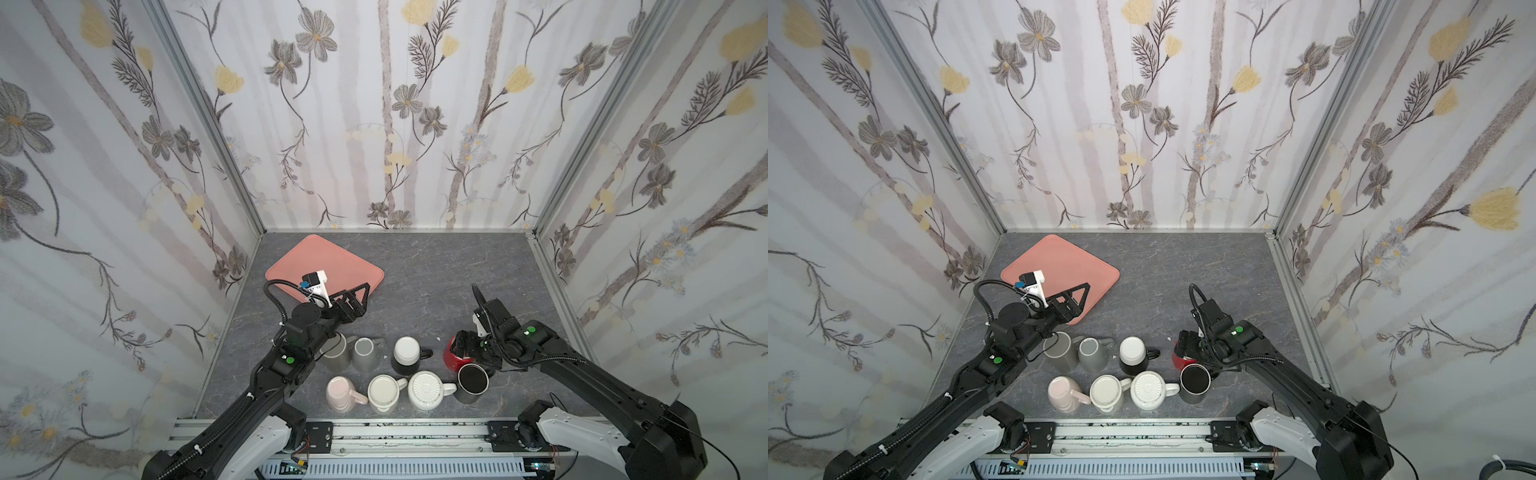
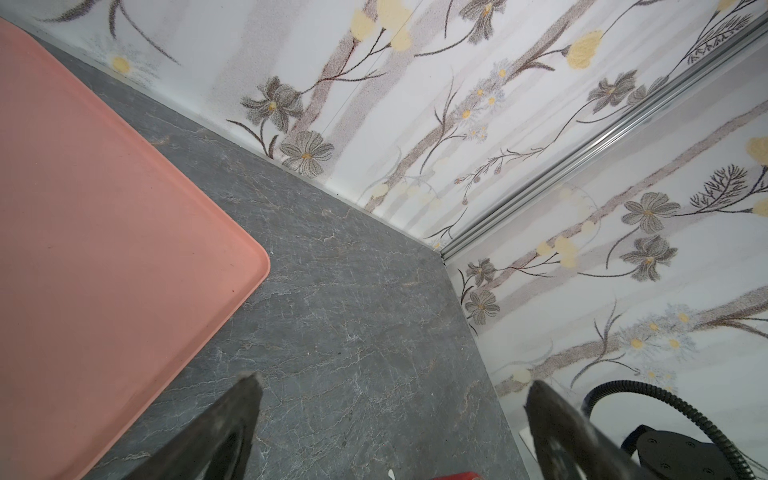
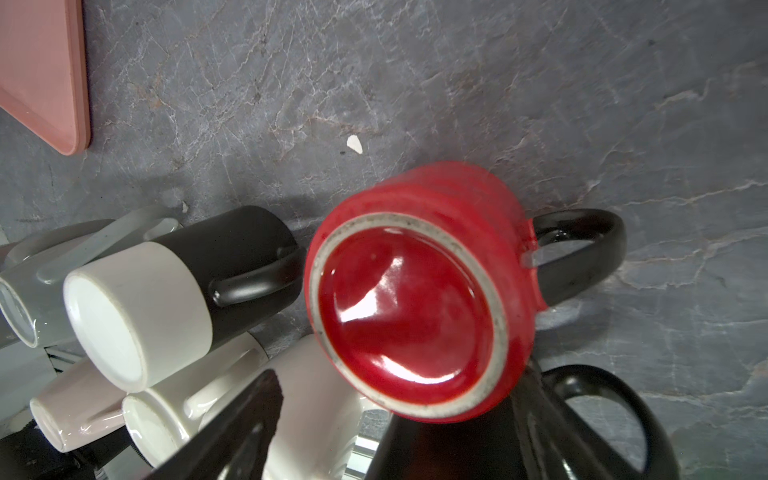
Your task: Turn the mug right side up
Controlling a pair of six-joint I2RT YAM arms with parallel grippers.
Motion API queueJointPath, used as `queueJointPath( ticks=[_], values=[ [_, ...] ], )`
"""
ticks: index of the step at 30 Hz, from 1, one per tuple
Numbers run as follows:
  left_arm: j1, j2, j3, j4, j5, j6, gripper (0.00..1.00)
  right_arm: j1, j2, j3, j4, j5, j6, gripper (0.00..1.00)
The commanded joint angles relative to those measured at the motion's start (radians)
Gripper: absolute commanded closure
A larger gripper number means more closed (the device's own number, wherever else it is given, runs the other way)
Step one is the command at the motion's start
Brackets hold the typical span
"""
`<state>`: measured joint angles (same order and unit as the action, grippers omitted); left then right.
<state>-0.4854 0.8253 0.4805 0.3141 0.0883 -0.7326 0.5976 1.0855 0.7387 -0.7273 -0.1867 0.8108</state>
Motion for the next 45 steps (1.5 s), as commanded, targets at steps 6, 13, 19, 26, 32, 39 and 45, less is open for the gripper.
queueJointPath(
  ticks=[6,13,19,26,32,39,45],
  values=[
    [0.000,-0.006,0.014,-0.025,-0.028,0.027,0.00,0.041,0.070,0.007,0.211,-0.075,0.100,0.16],
    [0.001,0.008,0.059,-0.110,-0.069,0.058,0.00,0.067,0.115,0.122,0.140,0.030,0.008,0.11],
    [0.001,0.005,0.074,-0.135,-0.091,0.071,0.00,0.072,0.083,0.164,0.223,0.138,-0.028,0.09],
    [0.001,-0.026,0.087,-0.173,-0.132,0.084,0.00,0.125,0.330,0.248,0.579,0.298,0.006,0.11],
    [0.001,-0.086,0.076,-0.203,-0.146,0.073,0.00,0.177,0.670,0.450,0.736,0.348,0.036,0.14],
    [0.002,-0.123,0.063,-0.232,-0.148,0.076,0.00,0.215,0.996,0.758,0.638,0.410,0.035,0.20],
    [0.004,-0.136,0.054,-0.232,-0.135,0.072,0.00,0.215,1.127,0.886,0.619,0.450,0.039,0.29]
  ],
)
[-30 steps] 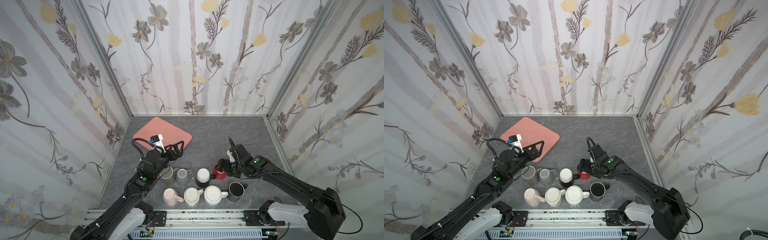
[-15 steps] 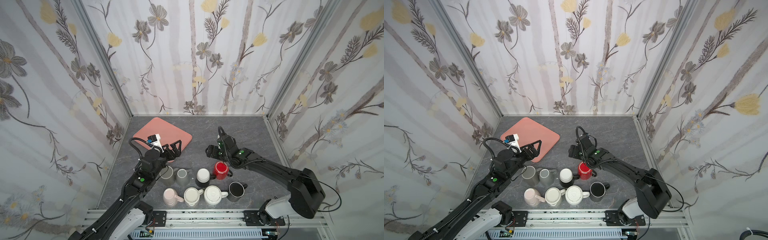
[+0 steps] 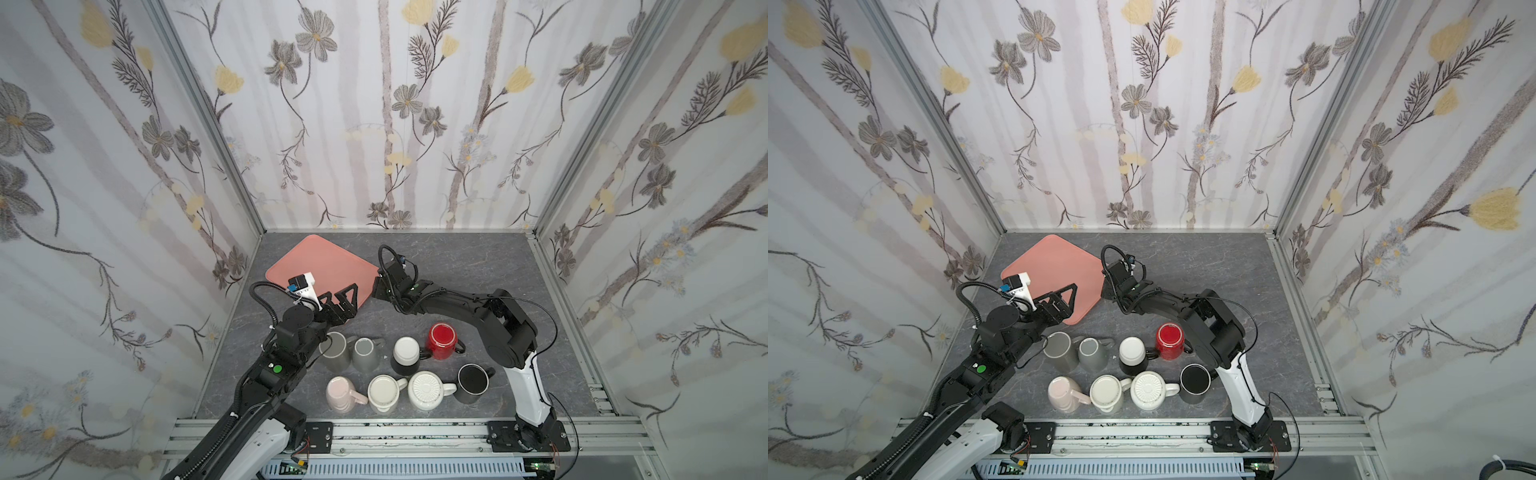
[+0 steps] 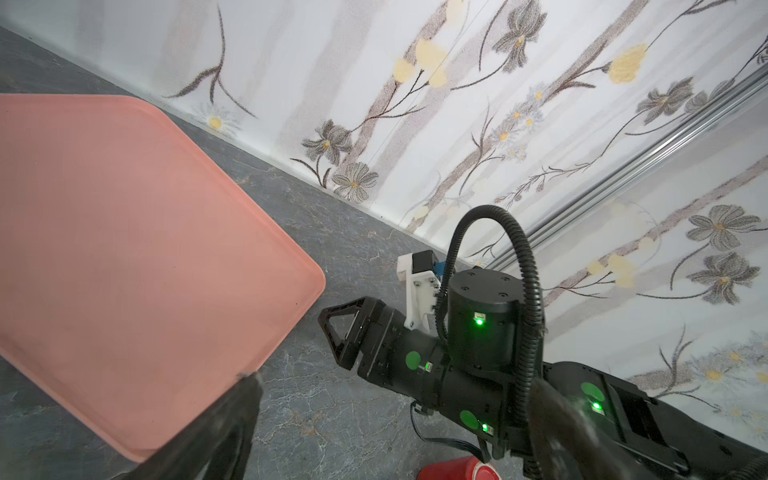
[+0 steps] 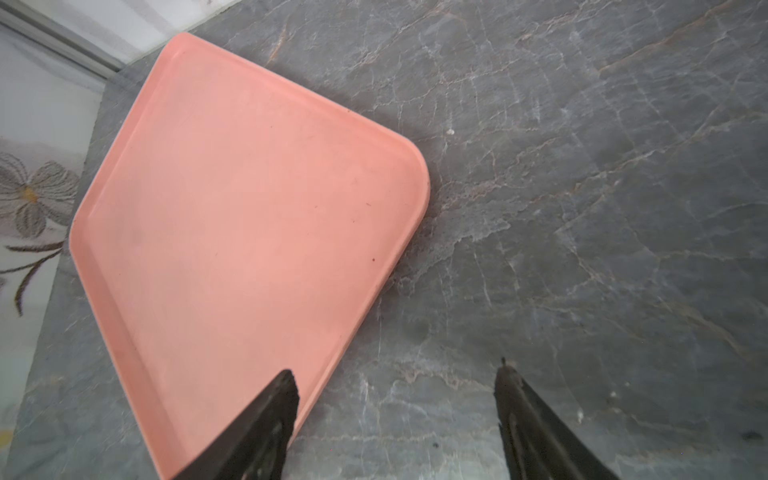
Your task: Turn the mug right side up
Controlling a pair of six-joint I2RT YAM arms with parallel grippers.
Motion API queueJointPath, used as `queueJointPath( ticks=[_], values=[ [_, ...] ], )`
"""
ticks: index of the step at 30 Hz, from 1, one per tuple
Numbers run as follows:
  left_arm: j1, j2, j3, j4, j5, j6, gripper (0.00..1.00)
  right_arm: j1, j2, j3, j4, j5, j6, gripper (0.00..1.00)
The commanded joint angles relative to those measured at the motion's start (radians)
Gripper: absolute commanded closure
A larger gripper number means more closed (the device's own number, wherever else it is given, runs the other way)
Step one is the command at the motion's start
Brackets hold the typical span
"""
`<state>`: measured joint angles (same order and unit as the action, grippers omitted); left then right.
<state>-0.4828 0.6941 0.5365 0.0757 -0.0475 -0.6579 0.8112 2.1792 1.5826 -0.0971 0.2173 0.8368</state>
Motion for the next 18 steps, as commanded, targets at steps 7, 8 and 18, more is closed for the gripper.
queueJointPath(
  ticks=[7,8,18],
  values=[
    [0.001,-0.022,-0.018,0.009,0.024,-0.014,0.00,0.002,0.144,0.151,-0.027,0.030,0.013,0.32],
    [0.001,-0.026,-0.019,0.006,0.023,-0.013,0.00,0.001,0.161,0.172,-0.038,0.029,0.012,0.33],
    [0.001,-0.059,-0.014,-0.020,0.016,-0.002,0.00,0.002,0.308,0.394,-0.222,0.050,-0.066,0.45]
  ],
)
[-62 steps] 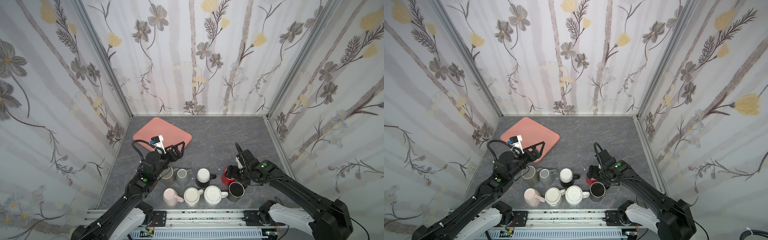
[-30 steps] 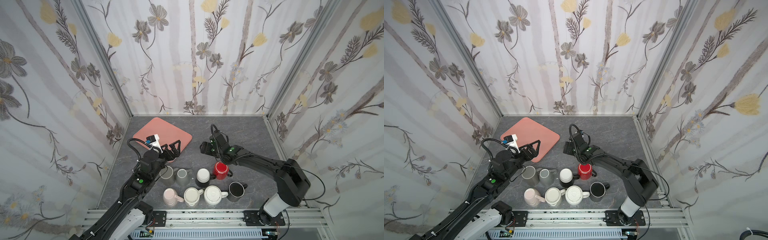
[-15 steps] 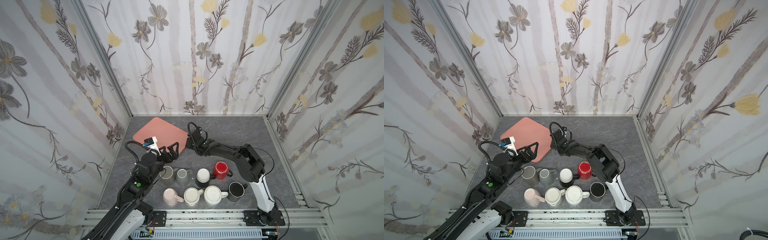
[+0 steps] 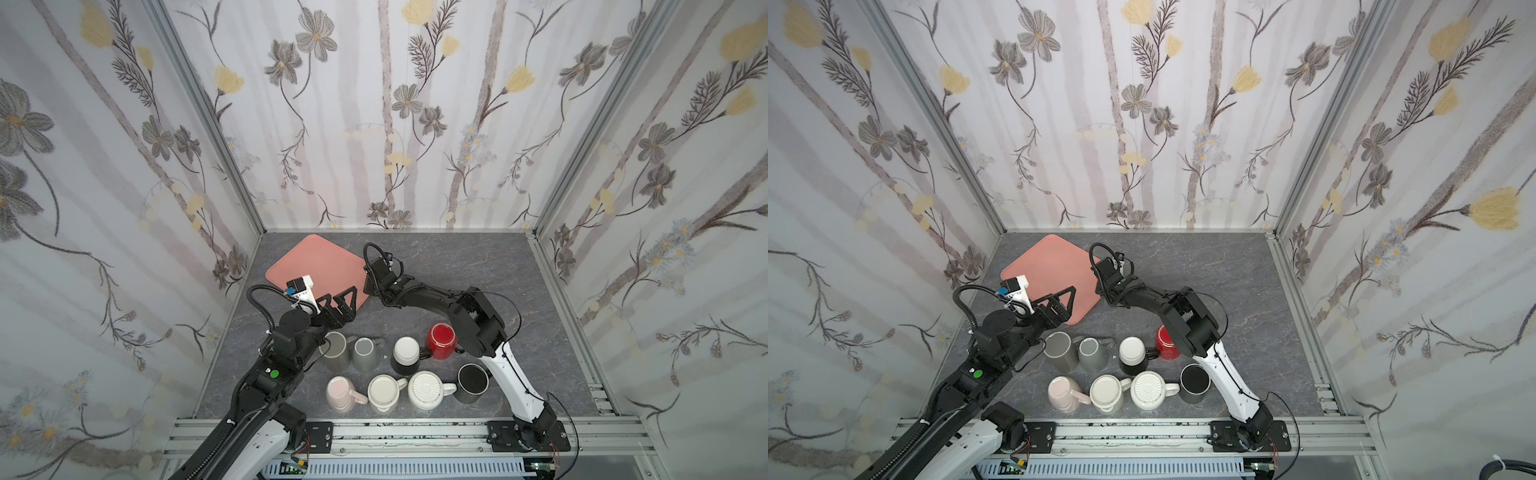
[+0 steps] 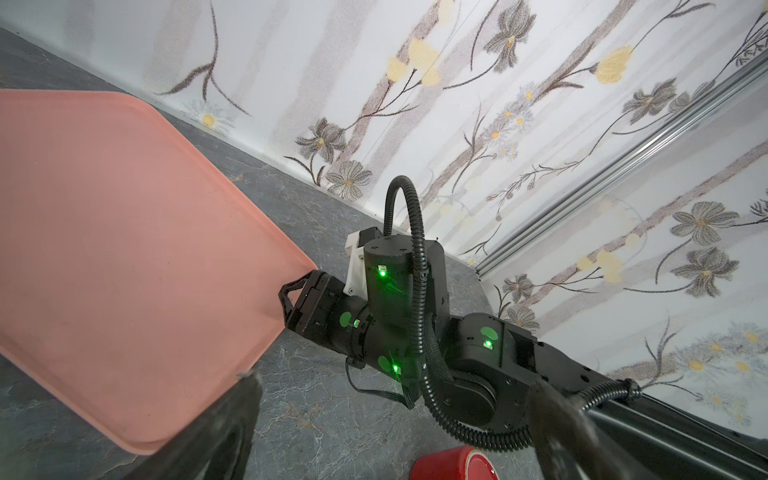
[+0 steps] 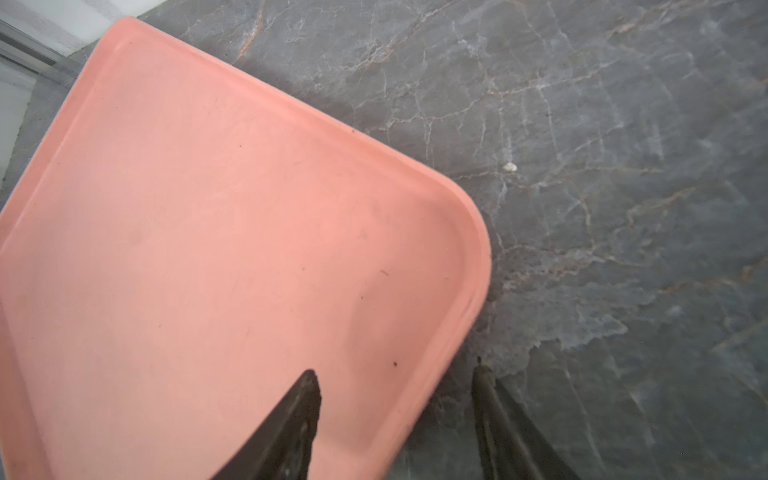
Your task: Turn the mug right side up
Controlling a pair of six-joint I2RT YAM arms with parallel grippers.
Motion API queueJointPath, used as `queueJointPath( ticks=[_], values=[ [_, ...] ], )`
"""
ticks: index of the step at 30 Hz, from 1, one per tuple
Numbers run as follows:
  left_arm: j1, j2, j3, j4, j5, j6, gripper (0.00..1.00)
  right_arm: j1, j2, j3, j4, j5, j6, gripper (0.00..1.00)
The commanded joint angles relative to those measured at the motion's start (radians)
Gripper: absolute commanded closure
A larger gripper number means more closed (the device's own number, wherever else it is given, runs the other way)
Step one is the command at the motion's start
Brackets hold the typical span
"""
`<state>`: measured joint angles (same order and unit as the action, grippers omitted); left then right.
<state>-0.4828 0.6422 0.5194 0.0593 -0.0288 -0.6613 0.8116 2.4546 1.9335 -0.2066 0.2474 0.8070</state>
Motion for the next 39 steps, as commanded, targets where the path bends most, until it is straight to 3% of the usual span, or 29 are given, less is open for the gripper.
queueJointPath(
  ticks=[1,8,20,26,32,39],
  values=[
    [0.001,-0.011,0.005,-0.006,-0.005,0.002,0.00,0.001,0.048,0.070,-0.142,0.024,-0.054,0.47],
    [0.001,-0.024,0.008,-0.018,-0.019,0.009,0.00,-0.005,0.072,0.099,-0.221,0.095,-0.124,0.73],
    [0.002,0.003,0.035,-0.038,-0.022,0.011,0.00,-0.165,0.028,0.097,-0.218,0.133,-0.295,1.00],
    [0.001,0.035,0.038,-0.021,-0.020,0.001,0.00,-0.266,-0.052,0.053,-0.210,0.113,-0.504,1.00],
    [0.001,0.080,0.037,0.014,-0.002,-0.012,0.00,-0.360,-0.195,-0.143,-0.100,-0.022,-0.680,1.00],
    [0.001,0.123,0.047,0.036,0.002,-0.024,0.00,-0.428,-0.247,-0.252,-0.076,-0.125,-0.702,1.00]
  ],
)
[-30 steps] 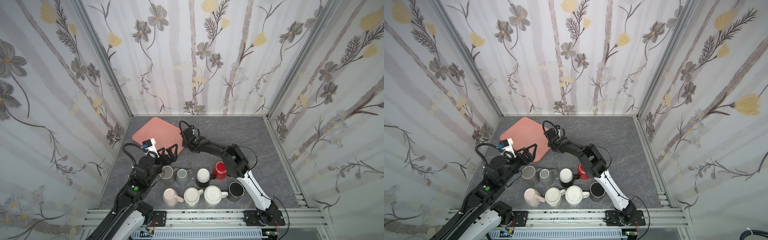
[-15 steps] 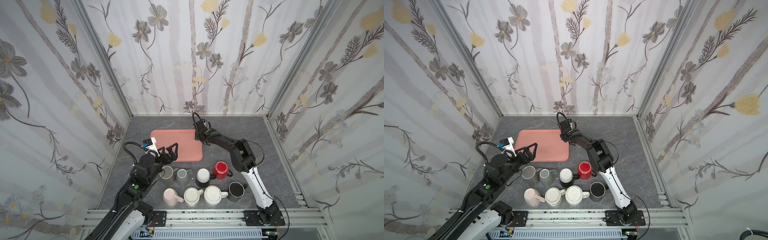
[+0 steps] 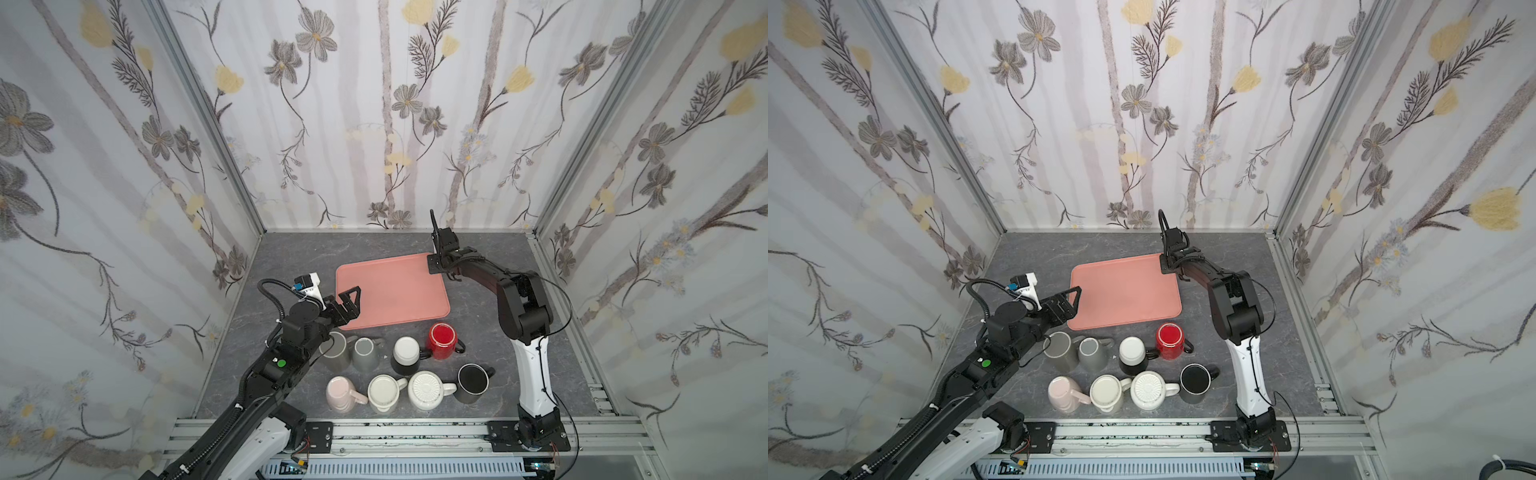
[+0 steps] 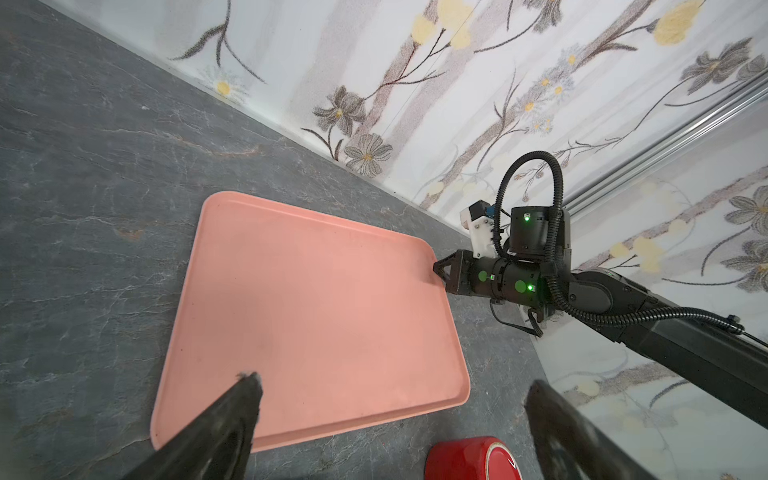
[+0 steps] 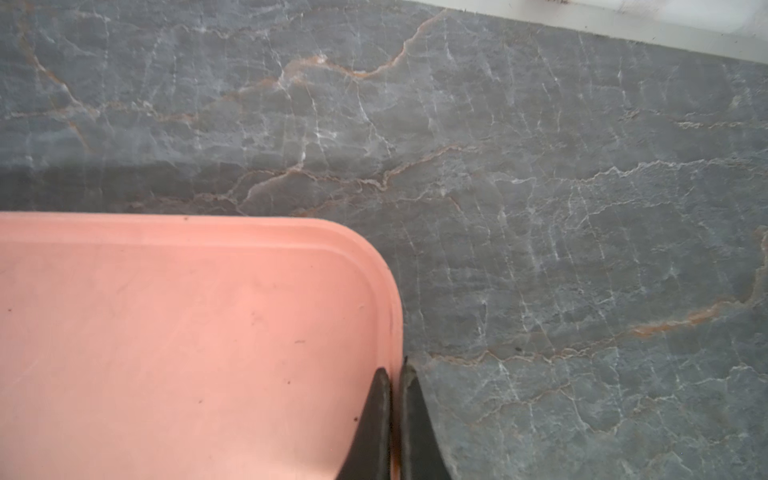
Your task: Turn the mug right side up
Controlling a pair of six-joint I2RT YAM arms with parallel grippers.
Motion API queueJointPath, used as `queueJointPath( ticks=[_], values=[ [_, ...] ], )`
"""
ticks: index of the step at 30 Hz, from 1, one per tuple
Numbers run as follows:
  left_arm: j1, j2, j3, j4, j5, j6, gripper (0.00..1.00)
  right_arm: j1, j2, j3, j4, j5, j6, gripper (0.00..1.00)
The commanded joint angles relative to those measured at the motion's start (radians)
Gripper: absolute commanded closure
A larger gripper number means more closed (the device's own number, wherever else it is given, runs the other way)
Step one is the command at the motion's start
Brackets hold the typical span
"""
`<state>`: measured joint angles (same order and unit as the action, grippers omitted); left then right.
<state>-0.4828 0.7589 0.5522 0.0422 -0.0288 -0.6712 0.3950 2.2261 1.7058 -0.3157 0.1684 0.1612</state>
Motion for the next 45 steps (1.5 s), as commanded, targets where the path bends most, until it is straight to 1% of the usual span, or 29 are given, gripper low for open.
queueJointPath(
  ticks=[1,6,16,23,27,31,38,39,41,42,43,45],
  values=[
    [0.001,0.009,0.014,0.057,0.001,-0.016,0.00,-0.014,-0.016,-0.025,0.033,-0.046,-0.060,1.00],
    [0.001,0.020,0.023,0.052,0.003,-0.021,0.00,-0.047,0.008,-0.019,0.033,-0.040,-0.042,1.00],
    [0.001,0.042,0.040,0.045,0.012,-0.023,0.00,-0.109,0.042,-0.010,0.040,-0.076,-0.017,1.00],
    [0.002,0.069,0.049,0.053,0.018,-0.022,0.00,-0.108,0.065,0.010,0.024,-0.077,-0.010,1.00],
    [0.001,0.074,0.052,0.053,0.019,-0.023,0.00,-0.110,0.078,0.015,0.001,-0.055,0.047,1.00],
    [0.001,0.076,0.050,0.057,0.022,-0.027,0.00,-0.110,0.081,0.014,0.006,-0.062,0.079,1.00],
    [0.002,0.071,0.046,0.058,0.025,-0.024,0.00,-0.104,0.066,0.009,0.001,-0.074,0.078,1.00],
    [0.001,0.072,0.044,0.058,0.026,-0.024,0.00,-0.104,0.066,0.008,-0.001,-0.071,0.078,0.91],
    [0.001,0.071,0.044,0.062,0.028,-0.023,0.00,-0.104,0.057,0.008,-0.005,-0.068,0.078,0.69],
    [0.001,0.074,0.044,0.063,0.030,-0.023,0.00,-0.104,0.046,0.005,-0.006,-0.067,0.077,0.59],
    [0.001,0.073,0.044,0.064,0.033,-0.022,0.00,-0.104,0.032,0.003,-0.003,-0.071,0.077,0.54],
    [0.001,0.072,0.046,0.064,0.035,-0.019,0.00,-0.104,-0.015,-0.021,0.015,-0.080,0.083,0.47]
  ],
)
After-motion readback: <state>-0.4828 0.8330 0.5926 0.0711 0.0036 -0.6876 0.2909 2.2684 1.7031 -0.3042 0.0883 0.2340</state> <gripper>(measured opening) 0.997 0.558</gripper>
